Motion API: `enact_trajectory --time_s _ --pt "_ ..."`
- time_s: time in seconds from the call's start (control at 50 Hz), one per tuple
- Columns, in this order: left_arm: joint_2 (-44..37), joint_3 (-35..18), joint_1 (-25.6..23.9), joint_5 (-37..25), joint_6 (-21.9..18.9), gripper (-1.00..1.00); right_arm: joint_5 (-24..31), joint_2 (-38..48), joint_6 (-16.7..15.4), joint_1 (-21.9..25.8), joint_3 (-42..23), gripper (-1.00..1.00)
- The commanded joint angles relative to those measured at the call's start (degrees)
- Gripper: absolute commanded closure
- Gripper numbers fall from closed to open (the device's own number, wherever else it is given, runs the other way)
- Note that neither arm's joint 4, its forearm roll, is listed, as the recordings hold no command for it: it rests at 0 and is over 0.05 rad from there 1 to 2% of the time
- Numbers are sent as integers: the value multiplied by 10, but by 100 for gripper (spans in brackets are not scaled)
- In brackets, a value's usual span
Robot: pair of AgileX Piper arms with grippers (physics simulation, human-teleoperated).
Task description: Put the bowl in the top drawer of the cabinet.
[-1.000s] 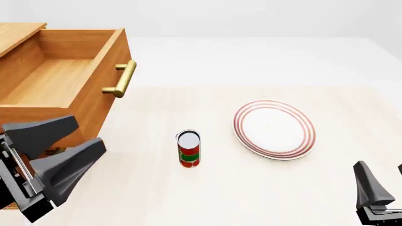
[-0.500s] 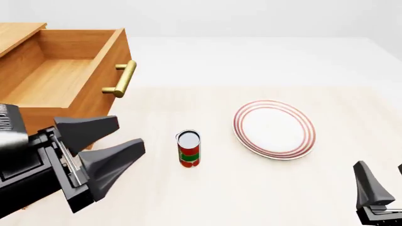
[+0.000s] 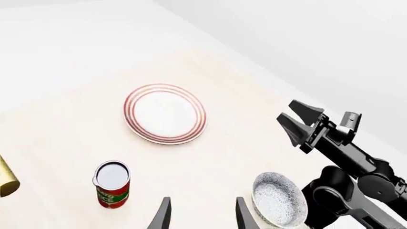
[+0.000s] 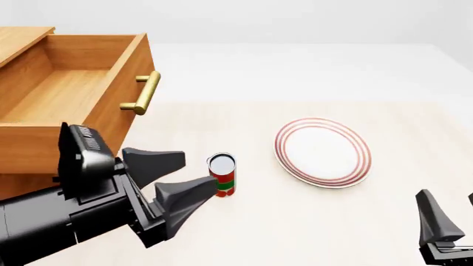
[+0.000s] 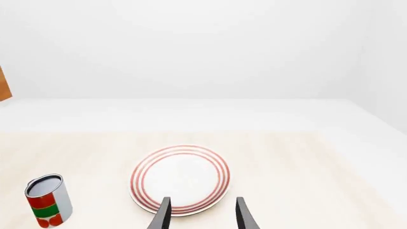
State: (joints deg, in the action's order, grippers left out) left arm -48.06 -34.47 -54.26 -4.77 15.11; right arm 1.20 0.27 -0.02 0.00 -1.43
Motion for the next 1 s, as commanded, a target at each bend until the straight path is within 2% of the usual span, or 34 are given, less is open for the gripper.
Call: enact_trajectory --time_s 0.02,0.1,0.12,0.42,0.62,0.76,0.8,0.84,0.94,1.0 --pt "-59 -15 -27 17 26 -100 0 0 0 0 0 -100" --pt "-102 -29 -47 29 42 -100 0 0 0 0 0 -100" --pt "-195 -68 -89 58 69 -100 0 0 0 0 0 -100" --pt "-216 -77 -101 67 83 -100 0 0 0 0 0 -100" --pt "-225 -81 -89 72 95 -100 0 0 0 0 0 -100" --pt "-252 -89 -87 74 136 -100 0 0 0 0 0 -100" --pt "-254 -92 -85 74 130 -100 0 0 0 0 0 -100" --pt "-266 -90 -81 75 153 -100 0 0 0 0 0 -100" --pt "-277 -97 -79 76 157 -100 0 0 0 0 0 -100" --pt "-294 -100 -80 74 181 -100 0 0 0 0 0 -100"
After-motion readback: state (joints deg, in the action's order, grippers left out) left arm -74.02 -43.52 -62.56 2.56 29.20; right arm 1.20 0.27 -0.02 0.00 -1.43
